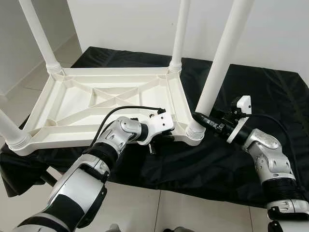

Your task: Building children table

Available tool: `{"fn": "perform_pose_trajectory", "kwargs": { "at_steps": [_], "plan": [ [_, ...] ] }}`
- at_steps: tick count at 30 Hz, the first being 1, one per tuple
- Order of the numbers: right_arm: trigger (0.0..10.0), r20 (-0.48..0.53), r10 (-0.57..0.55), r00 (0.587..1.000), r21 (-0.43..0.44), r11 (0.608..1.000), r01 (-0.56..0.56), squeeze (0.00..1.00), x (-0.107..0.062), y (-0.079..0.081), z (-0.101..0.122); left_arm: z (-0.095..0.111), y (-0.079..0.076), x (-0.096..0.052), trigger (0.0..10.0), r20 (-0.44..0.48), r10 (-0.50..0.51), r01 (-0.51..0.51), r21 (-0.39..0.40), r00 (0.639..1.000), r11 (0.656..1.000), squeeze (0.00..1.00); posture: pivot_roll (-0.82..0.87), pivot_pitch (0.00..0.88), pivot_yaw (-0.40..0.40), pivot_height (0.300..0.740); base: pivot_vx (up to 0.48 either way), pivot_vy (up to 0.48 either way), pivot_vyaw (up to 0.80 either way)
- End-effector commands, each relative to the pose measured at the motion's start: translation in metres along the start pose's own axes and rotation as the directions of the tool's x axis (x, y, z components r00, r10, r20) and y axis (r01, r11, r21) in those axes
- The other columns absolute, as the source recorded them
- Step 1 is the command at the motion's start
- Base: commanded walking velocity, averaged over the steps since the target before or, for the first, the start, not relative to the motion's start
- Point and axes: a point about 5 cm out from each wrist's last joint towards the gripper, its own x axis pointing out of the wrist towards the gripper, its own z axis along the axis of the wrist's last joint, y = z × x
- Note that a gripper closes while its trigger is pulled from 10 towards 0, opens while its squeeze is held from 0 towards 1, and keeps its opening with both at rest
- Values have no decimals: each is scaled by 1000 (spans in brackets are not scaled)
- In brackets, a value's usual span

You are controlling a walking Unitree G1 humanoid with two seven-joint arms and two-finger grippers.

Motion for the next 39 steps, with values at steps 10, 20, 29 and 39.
{"fn": "perform_pose_trajectory", "kwargs": {
  "at_steps": [10,20,29,39],
  "plan": [
    [10000,-37,-60,998,65,996,63,0,0,10,-19,-1,3,-4,10000,-8,24,-24,2,1000,1000,0,-64,10,-24,740,0,0,0],
    [10000,13,-123,992,79,989,122,0,3,15,-15,-1,1,-4,10000,-7,22,-22,0,1000,1000,0,-62,6,-26,740,0,0,0],
    [10000,40,-118,992,78,990,115,0,5,25,-12,0,2,-4,10000,-5,22,-22,1,1000,1000,0,-65,11,-24,740,0,0,0],
    [10000,13,-77,997,95,993,75,0,-8,22,-20,1,1,-4,10000,-2,15,-15,0,1000,1000,0,-74,21,-14,740,0,0,0]
  ]
}}
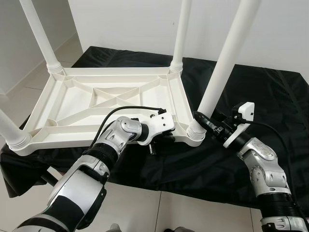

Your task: Building children table

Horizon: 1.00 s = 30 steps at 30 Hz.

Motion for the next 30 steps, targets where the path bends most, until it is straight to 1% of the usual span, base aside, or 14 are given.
{"fn": "perform_pose_trajectory", "kwargs": {
  "at_steps": [1,2,3,5,7,13,17,22,26,30],
  "plan": [
    [10000,-71,54,996,55,997,-51,0,-3,3,-18,-1,3,-3,10000,-8,27,-27,-2,1000,1000,0,-73,21,-13,740,0,0,0],
    [10000,-71,54,996,55,997,-51,0,-3,3,-18,-1,3,-3,10000,-8,27,-27,-2,1000,1000,0,-73,21,-13,740,0,0,0],
    [10000,-84,80,993,67,995,-74,0,-4,-1,-18,0,4,-3,10000,-7,26,-26,-1,1000,1000,0,-71,22,-14,740,0,0,0],
    [10000,-87,86,992,72,994,-80,0,-4,-1,-18,0,4,-3,10000,-7,26,-26,-1,1000,1000,0,-71,22,-14,740,0,0,0],
    [10000,-104,110,988,43,993,-106,0,-3,-3,-18,0,4,-4,10000,-7,27,-27,-1,1000,1000,0,-69,25,-11,740,0,0,0],
    [10000,-111,143,983,25,990,-141,0,0,-6,-17,0,4,-4,10000,-7,26,-27,-4,1000,1000,0,-67,27,-12,740,0,0,0],
    [10000,-122,165,979,-4,986,-167,0,8,-9,-16,0,4,-5,10000,-9,28,-28,-4,1000,1000,0,-64,30,-11,740,0,0,0],
    [10000,-138,193,972,-3,981,-195,0,16,-11,-18,0,5,-6,10000,-9,30,-31,-4,999,1000,0,-58,29,-9,740,0,0,0],
    [10000,-144,199,969,-8,979,-202,0,20,-12,-20,0,5,-7,10000,-9,31,-31,-3,999,1000,0,-56,29,-8,740,0,0,0],
    [10000,-159,229,960,2,973,-232,0,23,-12,-23,0,6,-7,10000,-10,31,-31,-3,999,1000,0,-53,28,-8,740,0,0,0]
  ]
}}
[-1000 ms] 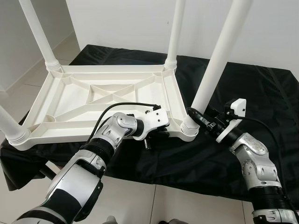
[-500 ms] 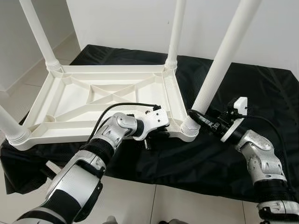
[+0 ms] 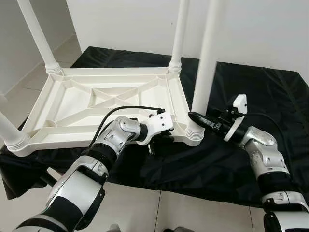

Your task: Building children table

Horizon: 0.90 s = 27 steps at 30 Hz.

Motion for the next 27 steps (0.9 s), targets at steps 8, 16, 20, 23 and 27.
{"fn": "perform_pose_trajectory", "kwargs": {
  "at_steps": [8,16,20,23,27],
  "plan": [
    [10000,-91,31,995,59,998,-26,0,-3,9,-26,2,5,-6,10000,1,28,-28,8,1000,1000,0,-52,25,-10,740,0,0,0],
    [10000,-41,-43,998,100,994,47,0,-18,15,-34,4,5,-5,10000,4,23,-23,16,1000,1000,0,-65,20,-4,740,0,0,0],
    [10000,-37,-62,997,117,991,66,0,-21,16,-37,4,5,-4,10000,4,20,-20,19,1000,1000,0,-71,19,0,740,0,0,0],
    [10000,-45,-81,996,118,989,86,0,-24,15,-40,5,5,-3,10000,5,16,-16,21,1000,1000,0,-69,18,0,740,0,0,0],
    [10000,-44,-94,995,121,988,99,0,-27,15,-40,6,4,-3,10000,6,14,-14,22,1000,1000,0,-67,16,-2,740,0,0,0]
  ]
}}
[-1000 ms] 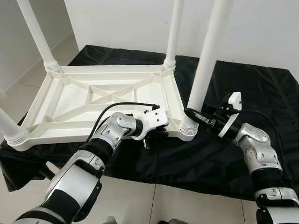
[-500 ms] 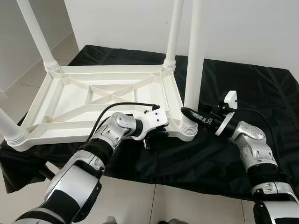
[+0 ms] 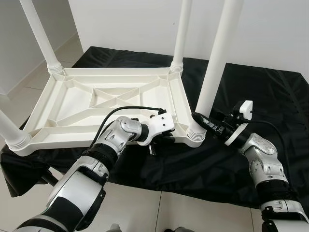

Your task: Building children table

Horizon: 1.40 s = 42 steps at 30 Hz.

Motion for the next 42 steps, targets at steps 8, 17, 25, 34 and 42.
{"fn": "perform_pose_trajectory", "kwargs": {
  "at_steps": [8,17,25,34,42],
  "plan": [
    [10000,-119,-44,992,91,994,55,0,-17,10,-33,3,6,-6,10000,1,30,-30,21,1000,999,0,-62,17,-7,740,0,0,0],
    [10000,-95,-66,993,97,992,75,0,-17,20,-33,3,6,-7,10000,2,32,-32,19,999,999,0,-63,23,-7,740,0,0,0],
    [10000,-76,-102,992,98,989,109,0,-18,25,-31,3,7,-7,10000,4,31,-31,19,1000,999,0,-68,29,-5,740,0,0,0],
    [10000,-71,-121,990,100,987,128,0,-19,28,-31,4,7,-6,10000,5,28,-28,21,1000,999,0,-72,32,-3,740,0,0,0],
    [10000,-72,-132,989,95,986,138,0,-17,30,-29,4,7,-7,10000,4,31,-31,20,1000,999,0,-68,32,-7,740,0,0,0]
  ]
}}
